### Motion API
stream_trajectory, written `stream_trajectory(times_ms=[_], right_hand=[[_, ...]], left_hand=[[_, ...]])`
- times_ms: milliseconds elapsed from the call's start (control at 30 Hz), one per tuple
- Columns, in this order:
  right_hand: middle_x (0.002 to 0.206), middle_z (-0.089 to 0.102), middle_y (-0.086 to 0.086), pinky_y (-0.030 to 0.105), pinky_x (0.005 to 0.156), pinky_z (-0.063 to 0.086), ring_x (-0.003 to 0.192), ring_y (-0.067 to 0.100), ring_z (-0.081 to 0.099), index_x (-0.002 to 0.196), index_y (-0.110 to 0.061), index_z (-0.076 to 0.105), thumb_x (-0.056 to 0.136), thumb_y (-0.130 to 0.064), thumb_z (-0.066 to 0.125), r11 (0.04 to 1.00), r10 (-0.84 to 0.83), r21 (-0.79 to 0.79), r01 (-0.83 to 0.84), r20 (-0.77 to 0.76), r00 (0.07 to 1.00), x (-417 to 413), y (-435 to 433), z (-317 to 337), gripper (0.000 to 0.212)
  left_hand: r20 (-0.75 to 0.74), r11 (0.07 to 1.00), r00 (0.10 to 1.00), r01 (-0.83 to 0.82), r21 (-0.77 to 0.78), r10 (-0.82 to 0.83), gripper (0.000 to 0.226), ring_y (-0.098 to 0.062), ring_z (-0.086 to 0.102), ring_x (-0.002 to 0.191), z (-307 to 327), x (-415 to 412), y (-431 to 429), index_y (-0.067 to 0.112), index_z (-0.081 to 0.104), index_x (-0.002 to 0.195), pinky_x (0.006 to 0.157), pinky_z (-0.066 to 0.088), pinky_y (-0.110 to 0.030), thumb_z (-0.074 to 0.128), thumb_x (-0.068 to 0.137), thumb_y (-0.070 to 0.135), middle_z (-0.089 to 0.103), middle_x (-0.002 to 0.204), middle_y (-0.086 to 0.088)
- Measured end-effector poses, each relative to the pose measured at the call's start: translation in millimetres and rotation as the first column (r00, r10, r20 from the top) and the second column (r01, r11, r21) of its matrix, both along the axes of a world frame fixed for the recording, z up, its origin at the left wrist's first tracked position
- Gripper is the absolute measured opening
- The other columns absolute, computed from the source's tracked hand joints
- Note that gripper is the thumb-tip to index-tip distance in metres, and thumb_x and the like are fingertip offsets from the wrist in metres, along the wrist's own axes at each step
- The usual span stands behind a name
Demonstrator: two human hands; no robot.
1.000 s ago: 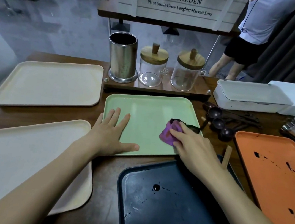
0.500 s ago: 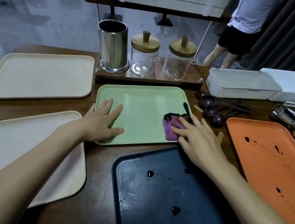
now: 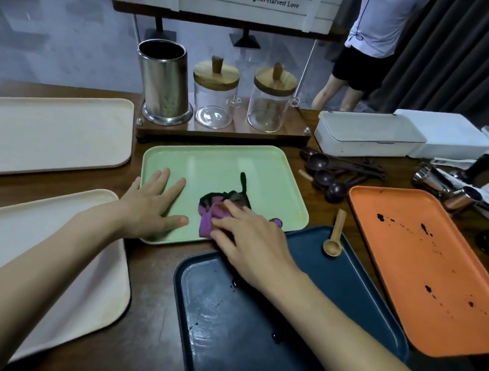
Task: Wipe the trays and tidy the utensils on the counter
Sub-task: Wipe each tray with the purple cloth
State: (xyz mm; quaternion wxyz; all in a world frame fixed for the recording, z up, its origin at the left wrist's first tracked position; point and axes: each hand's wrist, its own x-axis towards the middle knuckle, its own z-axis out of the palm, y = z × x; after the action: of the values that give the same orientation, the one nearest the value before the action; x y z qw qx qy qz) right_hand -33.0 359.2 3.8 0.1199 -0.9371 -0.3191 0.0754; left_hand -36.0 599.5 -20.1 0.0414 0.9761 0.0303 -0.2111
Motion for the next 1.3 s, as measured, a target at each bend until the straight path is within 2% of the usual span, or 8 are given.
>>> stream_trajectory(times_ms=[133, 333, 467, 567, 667, 867, 1167, 1300], right_hand=[[0.161, 0.033, -0.010, 0.040, 0.098, 0.042, 0.132, 0.027, 0.047, 0.132, -0.043, 0.062, 0.102, -0.056, 0.042, 0.980, -0.184, -0.067, 0.185, 0.016, 0.983, 17, -36, 0, 0.038], [0.160, 0.035, -0.008, 0.038, 0.114, -0.007, 0.149, 0.027, 0.025, 0.137, -0.041, 0.059, 0.107, -0.048, 0.035, 0.944, -0.278, -0.142, 0.297, 0.136, 0.951, 47, -59, 3, 0.039], [0.159, 0.039, -0.004, 0.044, 0.122, 0.014, 0.145, 0.029, 0.035, 0.130, -0.043, 0.064, 0.106, -0.048, 0.036, 0.948, -0.260, -0.155, 0.277, 0.117, 0.958, 82, -43, -8, 0.037], [0.151, 0.048, 0.000, 0.038, 0.096, 0.044, 0.125, 0.028, 0.052, 0.138, -0.032, 0.058, 0.104, -0.049, 0.040, 0.927, -0.353, -0.097, 0.363, 0.101, 0.930, 81, -36, -7, 0.042], [0.152, 0.044, 0.002, 0.040, 0.084, 0.050, 0.122, 0.030, 0.054, 0.144, -0.029, 0.050, 0.105, -0.041, 0.040, 0.938, -0.307, -0.128, 0.321, 0.117, 0.944, 53, -44, -8, 0.042], [0.162, 0.029, 0.010, 0.045, 0.115, 0.031, 0.147, 0.031, 0.025, 0.151, -0.022, 0.041, 0.106, -0.034, 0.036, 0.953, -0.248, -0.160, 0.259, 0.082, 0.965, 26, -48, 10, 0.047], [0.166, -0.005, 0.024, 0.045, 0.124, 0.008, 0.154, 0.035, -0.003, 0.160, -0.006, 0.007, 0.103, -0.062, 0.019, 0.899, -0.386, -0.239, 0.366, -0.041, 0.922, 10, -21, 1, 0.081], [0.167, -0.003, 0.019, 0.047, 0.122, 0.016, 0.155, 0.033, -0.002, 0.161, -0.011, 0.010, 0.100, -0.068, 0.022, 0.919, -0.373, -0.164, 0.358, -0.073, 0.925, 42, -18, -5, 0.085]], left_hand=[[0.003, 1.000, 1.000, 0.018, 0.003, -0.018, 0.090, -0.029, -0.017, 0.157, -3, 0, 1, 0.025, -0.014, 0.162, 0.126, -0.005, -0.050, 0.036, 0.100, 0.067, -0.021, 0.168, -0.016], [-0.018, 0.999, 0.999, 0.041, 0.000, -0.041, 0.123, -0.027, -0.021, 0.156, -2, -1, 5, 0.028, -0.018, 0.161, 0.125, -0.007, -0.050, 0.014, 0.064, 0.096, -0.024, 0.168, -0.014], [-0.041, 0.999, 0.998, 0.048, -0.014, -0.049, 0.131, -0.027, -0.021, 0.156, 0, -1, 6, 0.029, -0.019, 0.160, 0.125, -0.008, -0.049, 0.009, 0.051, 0.096, -0.025, 0.168, -0.013], [-0.041, 0.999, 0.998, 0.047, -0.010, -0.048, 0.121, -0.026, -0.021, 0.156, 0, -2, 4, 0.029, -0.019, 0.160, 0.126, -0.008, -0.049, 0.026, 0.070, 0.096, -0.025, 0.168, -0.012], [-0.038, 0.999, 0.999, 0.037, 0.018, -0.036, 0.102, -0.025, -0.021, 0.156, -1, -1, 4, 0.031, -0.017, 0.161, 0.126, -0.010, -0.052, 0.037, 0.090, 0.081, -0.024, 0.168, -0.011], [0.070, 0.993, 0.991, 0.113, 0.016, -0.114, 0.095, -0.034, -0.011, 0.157, 22, 26, -35, 0.036, 0.006, 0.164, 0.124, -0.005, -0.058, 0.041, 0.089, 0.082, -0.007, 0.172, -0.010], [0.047, 0.990, 0.991, 0.126, -0.060, -0.123, 0.109, -0.034, -0.026, 0.154, -9, 37, -73, 0.046, -0.015, 0.159, 0.123, -0.012, -0.056, 0.022, 0.070, 0.097, -0.026, 0.168, -0.007], [0.054, 0.989, 0.990, 0.134, -0.064, -0.131, 0.103, -0.033, -0.027, 0.153, -13, 37, -73, 0.046, -0.015, 0.159, 0.123, -0.013, -0.056, 0.030, 0.078, 0.093, -0.027, 0.168, -0.007]])
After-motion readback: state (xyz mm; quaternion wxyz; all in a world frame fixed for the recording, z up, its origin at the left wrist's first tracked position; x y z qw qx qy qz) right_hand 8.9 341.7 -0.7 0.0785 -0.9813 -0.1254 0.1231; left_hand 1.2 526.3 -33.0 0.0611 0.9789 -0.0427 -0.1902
